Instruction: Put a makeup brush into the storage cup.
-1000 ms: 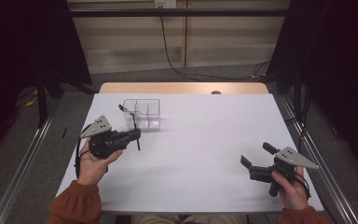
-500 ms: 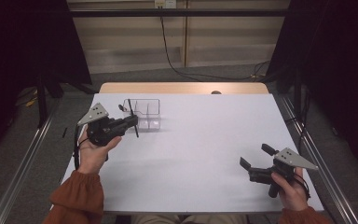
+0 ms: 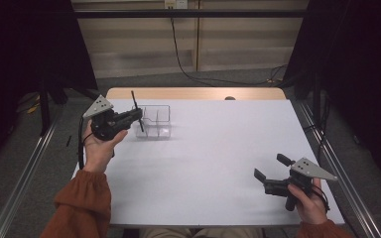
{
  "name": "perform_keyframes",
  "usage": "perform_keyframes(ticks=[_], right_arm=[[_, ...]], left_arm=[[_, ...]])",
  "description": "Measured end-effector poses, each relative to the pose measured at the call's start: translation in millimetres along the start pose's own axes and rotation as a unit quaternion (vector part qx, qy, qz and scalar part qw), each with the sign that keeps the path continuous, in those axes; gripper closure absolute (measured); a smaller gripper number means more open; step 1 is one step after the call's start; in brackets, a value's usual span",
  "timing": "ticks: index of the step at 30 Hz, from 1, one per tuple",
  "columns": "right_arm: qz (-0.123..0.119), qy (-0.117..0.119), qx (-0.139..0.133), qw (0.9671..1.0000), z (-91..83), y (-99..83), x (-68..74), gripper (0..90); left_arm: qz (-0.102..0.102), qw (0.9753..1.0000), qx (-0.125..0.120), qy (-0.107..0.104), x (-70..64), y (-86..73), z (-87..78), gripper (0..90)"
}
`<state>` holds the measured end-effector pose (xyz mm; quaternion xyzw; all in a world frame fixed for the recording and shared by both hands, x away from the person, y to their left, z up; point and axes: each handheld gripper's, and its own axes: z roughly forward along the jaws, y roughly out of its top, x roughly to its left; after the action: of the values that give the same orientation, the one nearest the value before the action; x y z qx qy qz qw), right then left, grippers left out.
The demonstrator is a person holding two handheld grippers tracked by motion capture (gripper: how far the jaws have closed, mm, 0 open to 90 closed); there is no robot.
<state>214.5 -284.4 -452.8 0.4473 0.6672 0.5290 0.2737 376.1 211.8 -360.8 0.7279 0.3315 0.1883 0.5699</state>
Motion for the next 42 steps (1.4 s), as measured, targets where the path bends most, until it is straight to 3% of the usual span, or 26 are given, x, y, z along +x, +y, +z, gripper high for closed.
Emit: perform_keyframes(ticks=[7, 20, 33, 42], right_arm=[[0.0, 0.001, -0.003, 1.0, -0.5, 0.2, 0.1, 0.0], [-0.004, 0.006, -0.003, 1.0, -0.7, 0.0, 0.8, 0.0], [-0.004, 0.008, -0.001, 1.0, -0.1, -0.4, 0.6, 0.0], [-0.004, 0.011, -0.001, 0.9999, -0.4, -0.4, 0.7, 0.0]], left_arm=[[0.017, 0.9997, 0.003, 0.017, 6.8, 5.4, 12.1, 85.8], [0.016, 0.9988, 0.006, 0.047, 26.8, 13.1, 30.0, 85.7], [0.018, 0.9979, 0.023, 0.059, 35.0, 6.4, 43.8, 85.8], [0.01, 0.9975, 0.033, 0.062, 37.9, 1.7, 50.4, 85.8]])
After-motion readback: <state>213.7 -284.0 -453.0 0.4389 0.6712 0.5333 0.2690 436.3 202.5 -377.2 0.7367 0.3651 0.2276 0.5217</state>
